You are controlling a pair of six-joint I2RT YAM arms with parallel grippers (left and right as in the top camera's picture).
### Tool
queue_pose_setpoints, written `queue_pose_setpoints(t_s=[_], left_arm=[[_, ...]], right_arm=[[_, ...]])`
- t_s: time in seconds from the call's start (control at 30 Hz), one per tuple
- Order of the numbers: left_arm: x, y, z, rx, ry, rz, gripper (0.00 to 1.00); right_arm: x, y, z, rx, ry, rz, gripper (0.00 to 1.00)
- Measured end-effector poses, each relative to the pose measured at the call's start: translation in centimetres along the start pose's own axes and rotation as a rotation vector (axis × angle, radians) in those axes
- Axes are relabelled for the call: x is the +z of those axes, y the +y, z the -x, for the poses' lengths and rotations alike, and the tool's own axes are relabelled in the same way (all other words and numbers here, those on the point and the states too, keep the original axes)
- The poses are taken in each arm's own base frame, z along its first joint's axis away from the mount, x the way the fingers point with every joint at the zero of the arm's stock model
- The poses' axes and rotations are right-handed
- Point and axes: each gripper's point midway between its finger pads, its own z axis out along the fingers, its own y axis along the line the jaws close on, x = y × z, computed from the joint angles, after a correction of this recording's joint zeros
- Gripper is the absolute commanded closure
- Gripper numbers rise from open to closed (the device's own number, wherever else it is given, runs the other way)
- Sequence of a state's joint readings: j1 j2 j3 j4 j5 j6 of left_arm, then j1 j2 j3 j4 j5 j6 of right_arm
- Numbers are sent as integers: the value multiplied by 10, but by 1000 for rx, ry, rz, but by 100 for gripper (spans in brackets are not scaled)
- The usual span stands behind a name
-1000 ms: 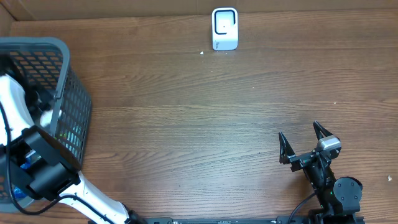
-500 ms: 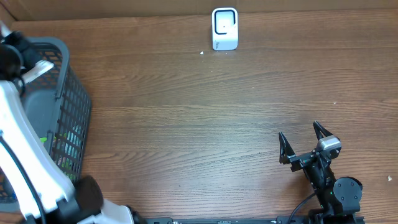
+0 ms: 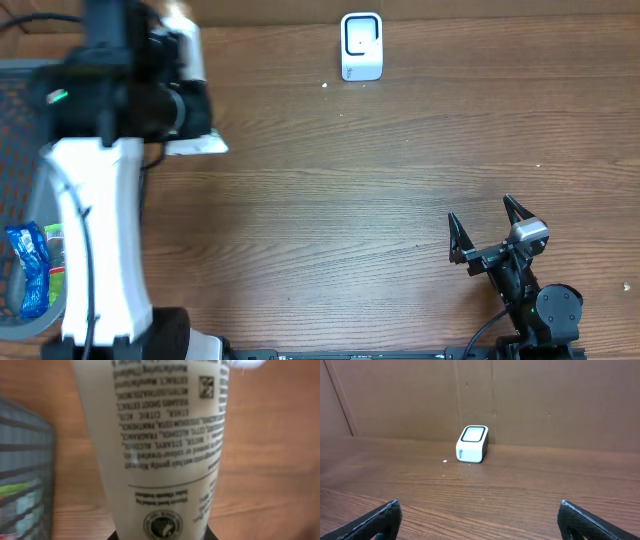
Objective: Scan the item barcode
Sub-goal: 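Carry the white tube toward the white scanner with the left gripper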
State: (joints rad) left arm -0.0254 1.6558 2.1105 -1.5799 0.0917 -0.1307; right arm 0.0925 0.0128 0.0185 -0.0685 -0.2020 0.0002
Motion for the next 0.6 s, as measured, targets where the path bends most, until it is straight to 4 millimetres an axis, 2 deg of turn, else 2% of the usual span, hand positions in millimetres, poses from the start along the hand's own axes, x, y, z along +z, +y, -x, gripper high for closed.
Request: queue_pose_setpoints(t_s=[0.17,0.33,0.53,0.6], left_arm=[[93,-13,-26,34,155,-28,96],[167,-19,-51,41,175,-58,96],[230,-12,-93,38,186,-73,96],[242,-10,-102,39,178,-77,96]], right_arm=[[0,0,0,-1,0,0,0],[0,0,0,0,-1,0,0],[0,0,0,-1,-1,0,0],[0,0,0,0,-2,1,0]])
